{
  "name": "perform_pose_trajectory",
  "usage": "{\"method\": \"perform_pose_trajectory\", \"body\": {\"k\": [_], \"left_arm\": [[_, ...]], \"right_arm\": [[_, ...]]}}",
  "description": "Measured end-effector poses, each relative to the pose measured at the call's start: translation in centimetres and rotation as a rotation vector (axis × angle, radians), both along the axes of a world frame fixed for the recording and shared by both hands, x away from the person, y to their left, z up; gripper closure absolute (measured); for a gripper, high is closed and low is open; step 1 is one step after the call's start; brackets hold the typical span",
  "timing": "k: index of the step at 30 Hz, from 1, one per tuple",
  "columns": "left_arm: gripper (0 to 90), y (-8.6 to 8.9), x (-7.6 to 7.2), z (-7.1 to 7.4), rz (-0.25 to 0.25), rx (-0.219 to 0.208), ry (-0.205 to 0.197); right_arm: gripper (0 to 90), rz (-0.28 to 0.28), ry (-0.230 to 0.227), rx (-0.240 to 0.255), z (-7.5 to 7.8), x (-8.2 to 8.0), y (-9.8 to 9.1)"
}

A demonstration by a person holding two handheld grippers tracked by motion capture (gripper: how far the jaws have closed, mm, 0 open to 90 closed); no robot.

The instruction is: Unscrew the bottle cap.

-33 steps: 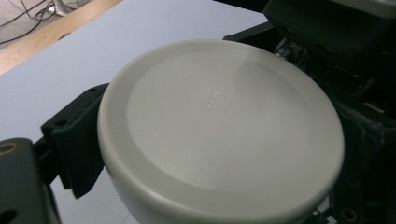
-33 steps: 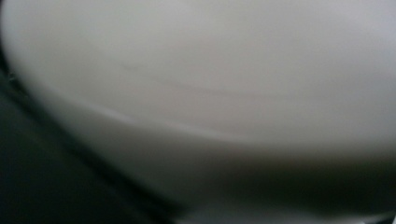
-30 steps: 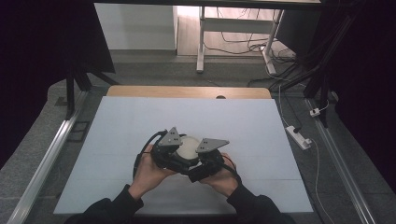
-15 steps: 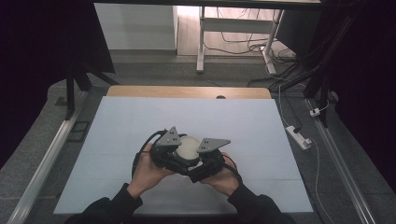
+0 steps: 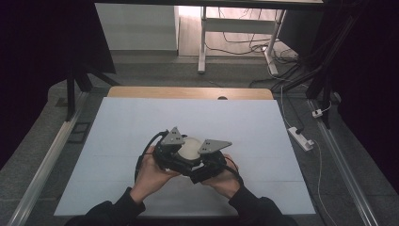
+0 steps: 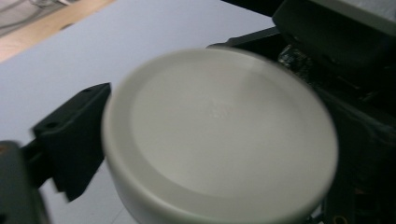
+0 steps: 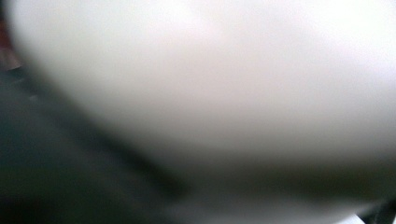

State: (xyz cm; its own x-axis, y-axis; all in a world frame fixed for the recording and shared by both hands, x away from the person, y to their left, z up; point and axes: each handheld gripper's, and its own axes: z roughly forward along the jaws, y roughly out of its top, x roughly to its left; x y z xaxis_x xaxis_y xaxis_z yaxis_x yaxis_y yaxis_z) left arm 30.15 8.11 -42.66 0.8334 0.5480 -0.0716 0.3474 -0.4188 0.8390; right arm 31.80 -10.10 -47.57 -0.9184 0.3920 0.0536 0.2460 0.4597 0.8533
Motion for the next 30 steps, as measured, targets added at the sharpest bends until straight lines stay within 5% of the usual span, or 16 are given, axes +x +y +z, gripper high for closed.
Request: {"method": "perform_pose_trajectory", "body": {"k": [5,7,11,14,19,24,30], "left_arm": [[0.0,1.0,0.0,0.7,-0.108,-0.019,-0.036],[0.0,1.7,0.1,1.0,-0.168,0.017,-0.071],[0.0,2.8,0.9,1.0,-0.302,0.016,-0.031],[1.7,3.2,1.3,0.7,-0.355,0.002,0.0],[6.8,3.1,1.5,0.0,-0.426,0.054,0.002],[7.4,3.0,1.4,-0.1,-0.42,0.046,0.001],[7.9,2.4,1.2,0.0,-0.296,0.041,-0.015]], "right_arm": [[7.3,0.033,0.002,-0.006,0.0,-0.1,0.1],[7.3,0.049,0.002,-0.007,0.0,-0.2,0.1],[7.3,0.089,0.005,-0.004,0.1,-0.2,0.1],[7.2,0.127,0.013,-0.005,0.1,-0.3,0.1],[7.3,0.175,0.013,-0.016,0.0,-0.6,0.4],[7.3,0.184,0.009,-0.026,0.0,-0.6,0.5],[7.3,0.107,-0.011,-0.033,0.2,-0.4,0.3]]}}
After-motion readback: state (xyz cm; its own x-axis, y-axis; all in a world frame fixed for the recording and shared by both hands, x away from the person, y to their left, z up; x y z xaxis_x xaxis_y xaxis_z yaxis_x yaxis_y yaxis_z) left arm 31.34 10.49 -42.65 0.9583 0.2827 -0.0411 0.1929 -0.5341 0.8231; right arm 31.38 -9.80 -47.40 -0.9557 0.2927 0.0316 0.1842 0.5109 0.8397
